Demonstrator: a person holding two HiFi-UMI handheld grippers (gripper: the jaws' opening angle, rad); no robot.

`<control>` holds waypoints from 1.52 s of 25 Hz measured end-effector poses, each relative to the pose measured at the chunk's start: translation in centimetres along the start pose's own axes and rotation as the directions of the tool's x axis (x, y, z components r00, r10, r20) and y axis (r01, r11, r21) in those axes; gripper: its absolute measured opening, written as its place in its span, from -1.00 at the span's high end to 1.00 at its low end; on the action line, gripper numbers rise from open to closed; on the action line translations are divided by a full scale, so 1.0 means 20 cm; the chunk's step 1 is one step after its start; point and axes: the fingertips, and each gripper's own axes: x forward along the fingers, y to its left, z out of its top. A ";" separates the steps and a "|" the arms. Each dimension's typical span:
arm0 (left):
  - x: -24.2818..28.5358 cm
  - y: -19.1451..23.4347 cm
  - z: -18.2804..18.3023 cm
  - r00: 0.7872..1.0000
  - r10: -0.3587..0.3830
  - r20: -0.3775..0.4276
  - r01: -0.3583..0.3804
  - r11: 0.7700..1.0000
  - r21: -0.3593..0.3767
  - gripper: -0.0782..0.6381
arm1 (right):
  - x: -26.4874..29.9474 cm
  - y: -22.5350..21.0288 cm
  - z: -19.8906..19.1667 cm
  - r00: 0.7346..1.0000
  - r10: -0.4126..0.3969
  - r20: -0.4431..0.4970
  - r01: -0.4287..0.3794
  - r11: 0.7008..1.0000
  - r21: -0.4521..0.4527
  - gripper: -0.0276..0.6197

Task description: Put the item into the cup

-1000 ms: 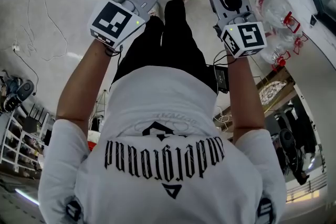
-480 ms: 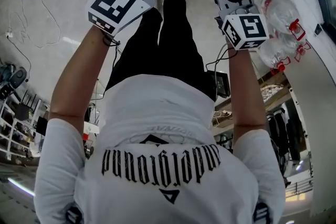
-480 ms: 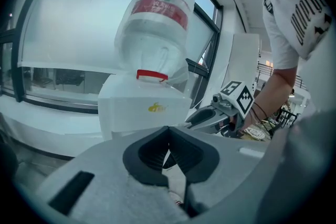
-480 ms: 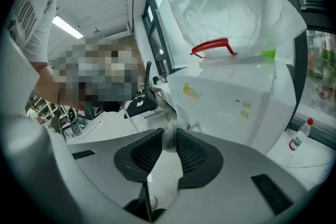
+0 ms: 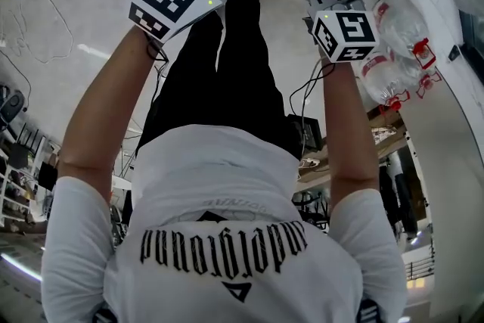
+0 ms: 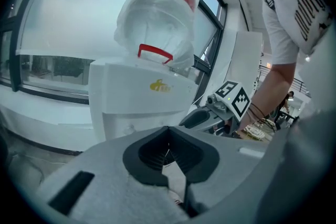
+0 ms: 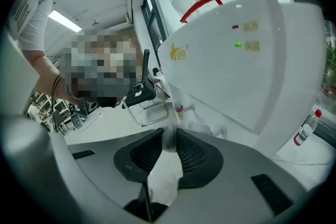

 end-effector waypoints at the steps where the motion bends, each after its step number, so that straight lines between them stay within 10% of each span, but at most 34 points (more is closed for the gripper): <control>1: 0.02 0.01 -0.02 1.000 0.005 -0.004 -0.005 1.000 0.003 0.75 | 0.02 -0.01 -0.02 1.000 -0.001 -0.007 0.001 1.000 -0.001 0.67; 38: 0.26 0.28 -0.39 0.998 0.045 -0.047 -0.049 0.993 -0.103 0.75 | 0.50 -0.34 -0.44 0.986 -0.097 -0.137 0.102 0.994 0.032 0.66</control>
